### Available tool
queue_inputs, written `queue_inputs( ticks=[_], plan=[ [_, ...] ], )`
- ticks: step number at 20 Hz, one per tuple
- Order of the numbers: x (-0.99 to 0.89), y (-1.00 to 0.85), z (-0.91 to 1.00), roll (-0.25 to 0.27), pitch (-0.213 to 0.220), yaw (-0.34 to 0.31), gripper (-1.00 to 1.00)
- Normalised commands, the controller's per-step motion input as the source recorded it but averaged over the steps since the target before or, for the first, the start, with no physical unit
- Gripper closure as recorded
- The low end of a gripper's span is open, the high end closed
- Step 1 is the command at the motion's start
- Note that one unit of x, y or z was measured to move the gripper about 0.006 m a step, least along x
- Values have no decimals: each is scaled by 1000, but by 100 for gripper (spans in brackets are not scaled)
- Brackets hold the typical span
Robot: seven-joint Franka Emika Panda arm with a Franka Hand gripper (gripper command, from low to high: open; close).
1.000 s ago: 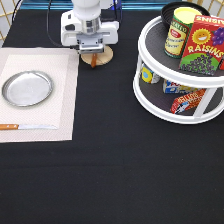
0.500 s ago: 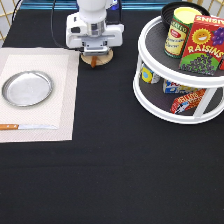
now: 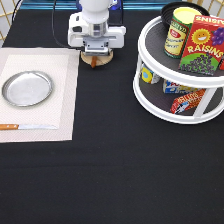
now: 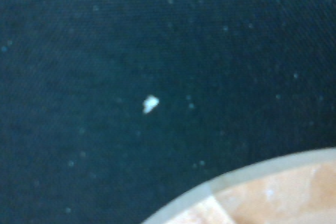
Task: Arrange plate and fork
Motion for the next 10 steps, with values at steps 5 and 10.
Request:
queue_inputs(
  ticks=[5, 10],
  plan=[
    [-155, -81, -42, 7, -62, 25, 100],
    [-143, -119, 0, 48, -76, 28, 100]
  ],
)
